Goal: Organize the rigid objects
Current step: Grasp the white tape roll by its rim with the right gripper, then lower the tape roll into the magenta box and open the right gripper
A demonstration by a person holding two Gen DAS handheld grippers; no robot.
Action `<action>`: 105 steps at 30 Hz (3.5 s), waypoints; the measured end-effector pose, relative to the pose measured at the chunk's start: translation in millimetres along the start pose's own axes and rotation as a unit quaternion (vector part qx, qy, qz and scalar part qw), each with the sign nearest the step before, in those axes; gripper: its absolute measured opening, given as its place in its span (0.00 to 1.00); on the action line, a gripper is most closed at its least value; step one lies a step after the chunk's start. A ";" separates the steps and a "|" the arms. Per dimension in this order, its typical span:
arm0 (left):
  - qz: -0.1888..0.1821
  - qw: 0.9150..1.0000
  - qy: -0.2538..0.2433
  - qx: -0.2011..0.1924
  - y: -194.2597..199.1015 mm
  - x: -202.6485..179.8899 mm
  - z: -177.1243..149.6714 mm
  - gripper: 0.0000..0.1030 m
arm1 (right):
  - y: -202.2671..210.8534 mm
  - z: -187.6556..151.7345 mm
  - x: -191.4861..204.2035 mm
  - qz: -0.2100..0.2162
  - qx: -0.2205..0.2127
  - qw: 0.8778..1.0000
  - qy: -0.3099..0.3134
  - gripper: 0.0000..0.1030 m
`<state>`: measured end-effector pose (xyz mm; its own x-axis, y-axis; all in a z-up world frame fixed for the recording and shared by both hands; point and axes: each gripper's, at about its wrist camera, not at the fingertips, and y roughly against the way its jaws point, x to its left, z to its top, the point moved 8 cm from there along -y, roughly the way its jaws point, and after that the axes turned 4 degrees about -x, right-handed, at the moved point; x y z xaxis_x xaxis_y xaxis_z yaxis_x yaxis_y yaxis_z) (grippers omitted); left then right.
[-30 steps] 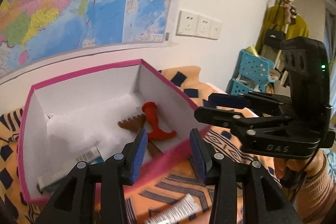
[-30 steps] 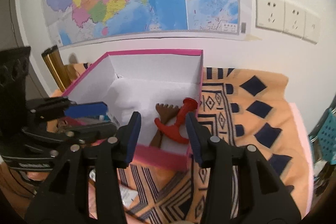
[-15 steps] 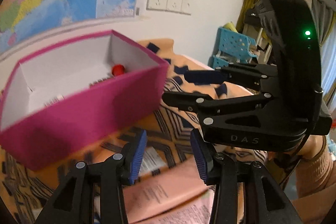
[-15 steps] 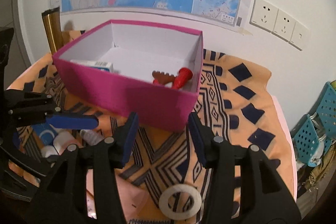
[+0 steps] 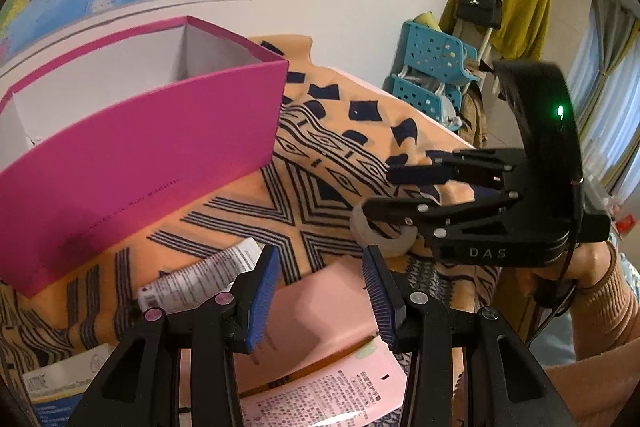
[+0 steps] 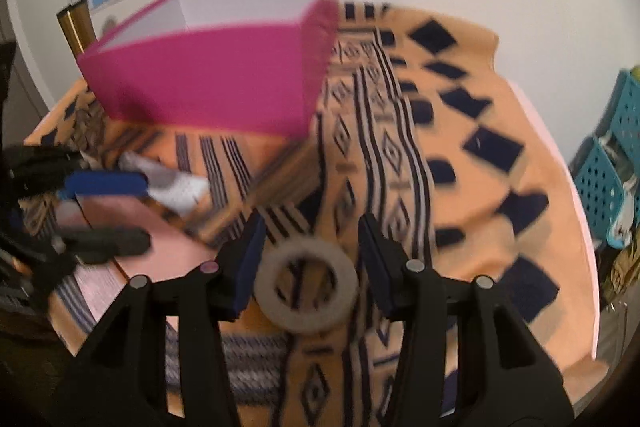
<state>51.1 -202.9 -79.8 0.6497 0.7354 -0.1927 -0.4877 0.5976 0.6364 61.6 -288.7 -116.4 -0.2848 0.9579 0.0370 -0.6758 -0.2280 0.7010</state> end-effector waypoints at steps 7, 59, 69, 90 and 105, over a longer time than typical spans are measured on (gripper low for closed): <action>-0.009 1.000 -0.006 0.012 -6.6 -10.0 -4.8 0.43 | -8.1 -20.2 -7.4 0.015 0.025 1.000 -0.012 0.38; 0.002 0.997 0.036 -0.070 35.7 63.3 106.7 0.32 | 17.0 163.0 50.8 0.076 -0.126 0.988 0.049 0.17; 0.022 0.997 0.049 -0.049 17.4 87.2 118.3 0.32 | -15.0 179.4 45.7 0.062 -0.099 0.992 0.048 0.17; 0.051 0.997 0.061 -0.012 -9.7 107.6 115.6 0.33 | -54.4 172.7 39.2 0.047 -0.048 0.997 0.039 0.22; 0.097 0.991 0.017 -0.085 62.8 100.1 87.1 0.46 | 7.6 150.1 39.5 0.101 -0.111 0.989 0.001 0.39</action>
<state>136.3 -119.6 6.0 0.5148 0.8507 -0.1060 -0.6952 0.4866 0.5290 147.3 -226.4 -2.7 -0.4307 0.8882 0.1598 -0.7376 -0.4485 0.5048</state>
